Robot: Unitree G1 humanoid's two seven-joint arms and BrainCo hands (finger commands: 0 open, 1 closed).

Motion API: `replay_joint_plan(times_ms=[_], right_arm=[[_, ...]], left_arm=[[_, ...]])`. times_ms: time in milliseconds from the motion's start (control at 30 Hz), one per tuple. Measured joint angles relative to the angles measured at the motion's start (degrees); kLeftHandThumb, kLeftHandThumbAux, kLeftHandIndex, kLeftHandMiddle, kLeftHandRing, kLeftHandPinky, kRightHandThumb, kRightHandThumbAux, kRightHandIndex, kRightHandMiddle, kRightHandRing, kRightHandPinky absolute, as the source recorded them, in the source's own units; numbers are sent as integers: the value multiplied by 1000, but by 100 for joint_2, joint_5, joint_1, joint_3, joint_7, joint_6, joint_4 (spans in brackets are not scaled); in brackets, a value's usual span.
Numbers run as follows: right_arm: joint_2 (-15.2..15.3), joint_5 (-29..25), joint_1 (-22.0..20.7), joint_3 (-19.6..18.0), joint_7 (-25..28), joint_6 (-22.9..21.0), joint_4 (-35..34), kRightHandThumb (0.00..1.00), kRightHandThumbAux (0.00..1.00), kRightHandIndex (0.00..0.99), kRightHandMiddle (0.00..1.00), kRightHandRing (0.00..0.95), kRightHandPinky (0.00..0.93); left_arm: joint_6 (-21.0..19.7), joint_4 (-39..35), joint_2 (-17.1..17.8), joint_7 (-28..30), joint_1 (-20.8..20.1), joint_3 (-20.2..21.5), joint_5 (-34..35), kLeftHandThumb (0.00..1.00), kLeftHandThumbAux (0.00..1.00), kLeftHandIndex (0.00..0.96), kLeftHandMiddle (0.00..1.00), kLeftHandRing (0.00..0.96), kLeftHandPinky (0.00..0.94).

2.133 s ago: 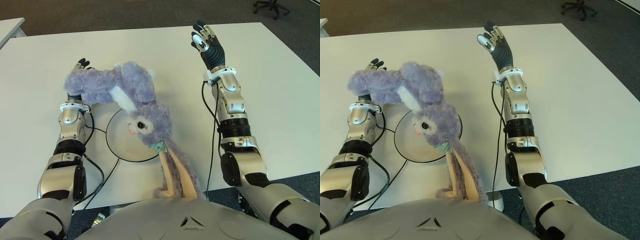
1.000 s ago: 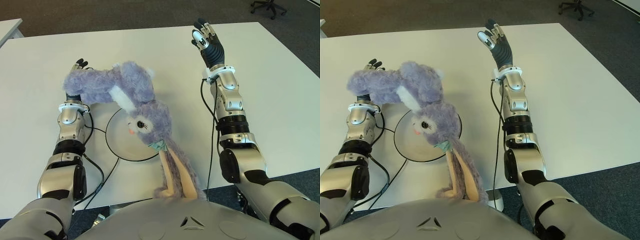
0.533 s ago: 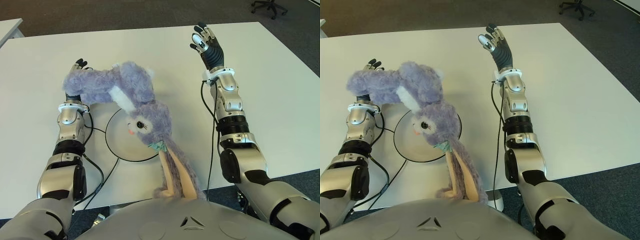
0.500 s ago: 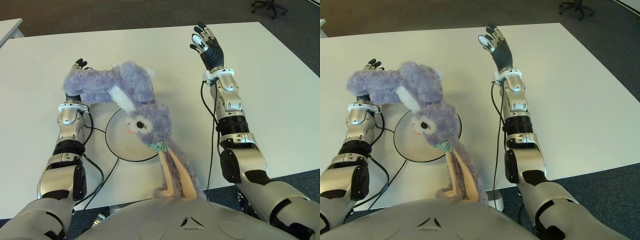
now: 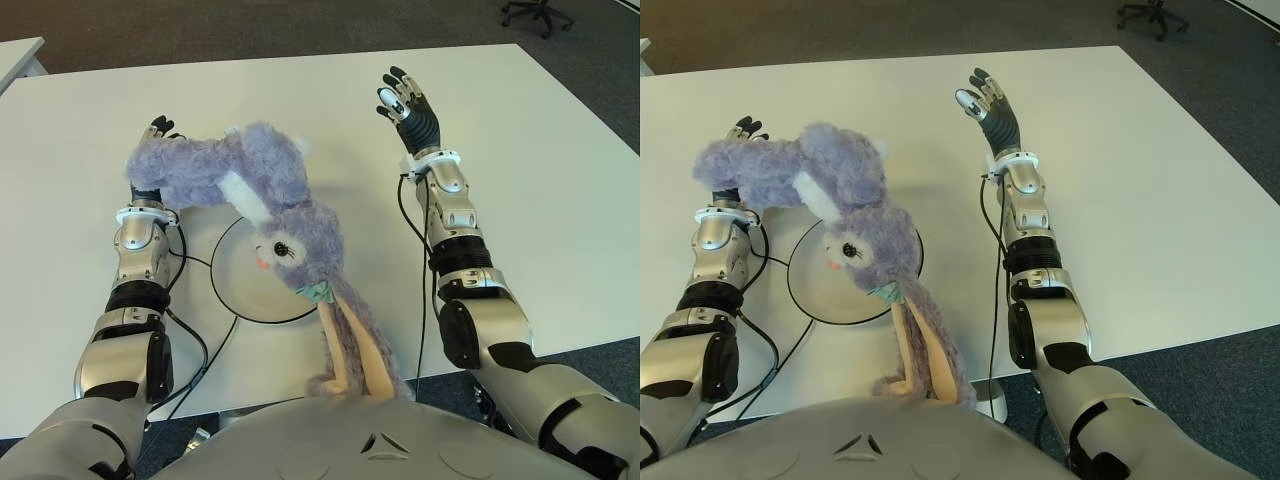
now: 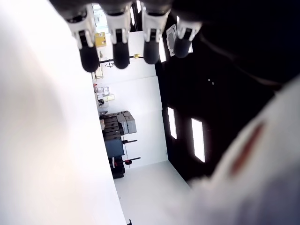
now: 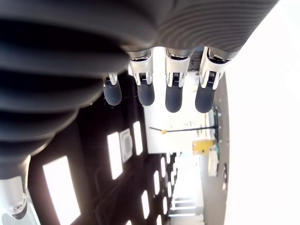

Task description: Put the doll into the plate.

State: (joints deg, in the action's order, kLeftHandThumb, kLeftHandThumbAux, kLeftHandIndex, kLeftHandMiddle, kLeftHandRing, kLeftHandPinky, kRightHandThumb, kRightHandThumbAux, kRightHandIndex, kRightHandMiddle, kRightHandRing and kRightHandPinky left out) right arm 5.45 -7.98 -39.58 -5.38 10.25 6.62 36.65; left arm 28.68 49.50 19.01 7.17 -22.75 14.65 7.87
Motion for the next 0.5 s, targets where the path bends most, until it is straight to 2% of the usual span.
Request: replay_joint_plan(times_ms=[500], right_arm=[[-22, 34, 50, -6, 97, 420, 683, 49, 572, 65, 97, 111, 151]], left_arm=[[48, -5, 2, 2, 12, 6, 6, 0, 445, 57, 96, 100, 137]])
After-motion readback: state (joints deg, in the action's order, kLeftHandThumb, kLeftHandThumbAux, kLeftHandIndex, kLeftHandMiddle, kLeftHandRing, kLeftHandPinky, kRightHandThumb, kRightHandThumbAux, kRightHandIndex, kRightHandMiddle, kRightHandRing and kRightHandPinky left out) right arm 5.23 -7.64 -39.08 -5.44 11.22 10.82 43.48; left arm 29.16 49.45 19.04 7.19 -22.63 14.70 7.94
